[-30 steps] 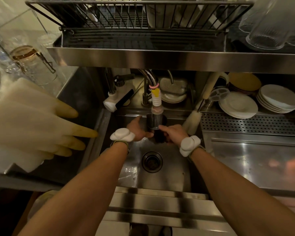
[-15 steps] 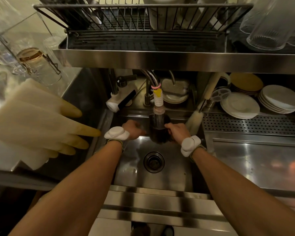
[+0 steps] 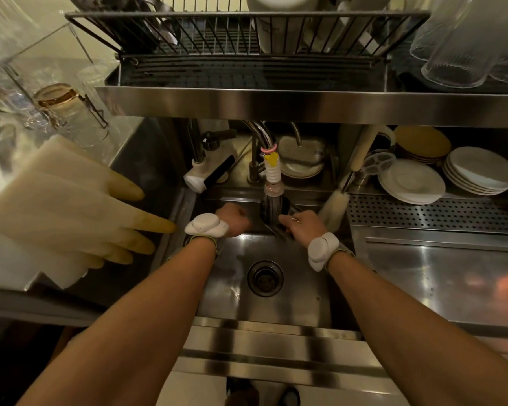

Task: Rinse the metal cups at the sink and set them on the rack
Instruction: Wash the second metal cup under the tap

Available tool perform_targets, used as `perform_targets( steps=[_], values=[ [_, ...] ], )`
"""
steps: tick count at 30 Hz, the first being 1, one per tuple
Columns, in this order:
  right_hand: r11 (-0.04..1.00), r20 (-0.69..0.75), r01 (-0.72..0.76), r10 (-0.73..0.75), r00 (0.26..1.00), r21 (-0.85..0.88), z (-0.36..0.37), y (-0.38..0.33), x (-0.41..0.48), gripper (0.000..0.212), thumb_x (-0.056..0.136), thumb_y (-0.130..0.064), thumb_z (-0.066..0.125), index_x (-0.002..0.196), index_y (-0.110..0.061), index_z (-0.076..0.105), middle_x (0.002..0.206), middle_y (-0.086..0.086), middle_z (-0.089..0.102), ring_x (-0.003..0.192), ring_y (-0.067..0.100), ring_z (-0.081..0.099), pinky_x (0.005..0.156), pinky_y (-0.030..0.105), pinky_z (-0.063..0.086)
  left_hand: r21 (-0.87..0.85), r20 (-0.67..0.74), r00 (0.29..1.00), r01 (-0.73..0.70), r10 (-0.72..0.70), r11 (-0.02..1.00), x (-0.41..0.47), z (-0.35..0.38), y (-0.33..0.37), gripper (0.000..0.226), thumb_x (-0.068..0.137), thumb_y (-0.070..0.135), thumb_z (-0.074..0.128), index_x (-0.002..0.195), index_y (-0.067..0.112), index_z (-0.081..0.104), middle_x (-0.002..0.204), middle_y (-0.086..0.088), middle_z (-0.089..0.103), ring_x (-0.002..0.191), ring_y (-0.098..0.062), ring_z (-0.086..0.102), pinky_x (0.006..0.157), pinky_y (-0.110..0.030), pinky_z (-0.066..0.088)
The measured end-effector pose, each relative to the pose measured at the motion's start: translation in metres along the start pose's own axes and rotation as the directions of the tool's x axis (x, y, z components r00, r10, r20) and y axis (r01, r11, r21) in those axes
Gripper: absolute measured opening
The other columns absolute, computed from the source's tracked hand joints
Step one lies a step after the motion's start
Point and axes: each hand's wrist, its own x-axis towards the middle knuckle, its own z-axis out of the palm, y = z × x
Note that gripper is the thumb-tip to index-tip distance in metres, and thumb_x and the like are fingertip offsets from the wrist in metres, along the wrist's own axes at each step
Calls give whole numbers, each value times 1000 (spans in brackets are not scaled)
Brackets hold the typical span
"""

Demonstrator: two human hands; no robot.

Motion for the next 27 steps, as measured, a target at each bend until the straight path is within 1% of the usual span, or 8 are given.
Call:
perform_targets(
  steps=[1,3,6,8,11,14,17,27],
  values=[
    [992,3,45,-45,999,-119,0,1,-2,48,92,-36,56,52,-12,47,54,2,47,52,12,43,49,23,29,14,1,1000,-13,13,1000,-3,-1,1,6,83,13,63,82,17,67,102,-8,63,102,-25,63,93,-32,50],
    [950,-15,100,-110,994,-295,-1,2,-5,48,91,-38,57,51,-14,45,57,5,51,55,16,49,51,24,33,26,-6,1000,-30,30,999,-3,0,2,29,83,12,61,61,27,50,94,-3,56,91,-18,57,84,-27,46],
    [876,-63,105,-152,986,-470,-4,2,-10,36,90,-42,58,74,-9,61,85,15,67,83,29,63,70,34,48,38,-4,999,-33,33,999,-6,1,2,36,83,12,61,58,29,43,91,-1,53,89,-16,51,79,-24,40],
    [816,-75,120,-196,978,-566,-9,1,-14,37,91,-42,55,93,-7,64,98,15,67,93,31,62,79,39,50,34,0,999,-36,36,999,-9,1,2,36,83,13,61,57,29,41,80,1,51,85,-16,49,75,-24,39],
    [701,-65,148,-268,961,-698,-17,-1,-17,36,93,-41,51,104,-10,64,107,15,65,101,31,60,93,44,45,32,7,999,-42,42,999,-13,1,3,36,82,15,61,57,29,39,72,4,47,75,-15,48,62,-22,37],
    [554,-37,146,-305,952,-819,-24,-7,-24,32,95,-36,48,110,-11,61,112,13,62,108,29,56,101,48,36,45,12,998,-64,64,997,-19,0,6,31,83,13,61,59,27,46,90,-3,54,85,-18,53,77,-26,44],
    [418,-32,116,-330,944,-901,-28,-13,-29,24,95,-27,47,110,-15,62,110,9,64,109,28,55,103,52,29,36,8,997,-74,74,997,-22,-2,8,11,84,14,60,76,22,64,96,-3,56,92,-18,54,86,-29,47],
    [264,0,118,-410,912,-957,-31,-16,-45,24,94,-18,44,109,-16,63,107,7,67,110,28,53,104,52,28,-19,2,996,-84,84,996,-28,1,7,33,84,13,61,60,28,45,93,-2,53,90,-16,51,82,-27,42]
  ],
)
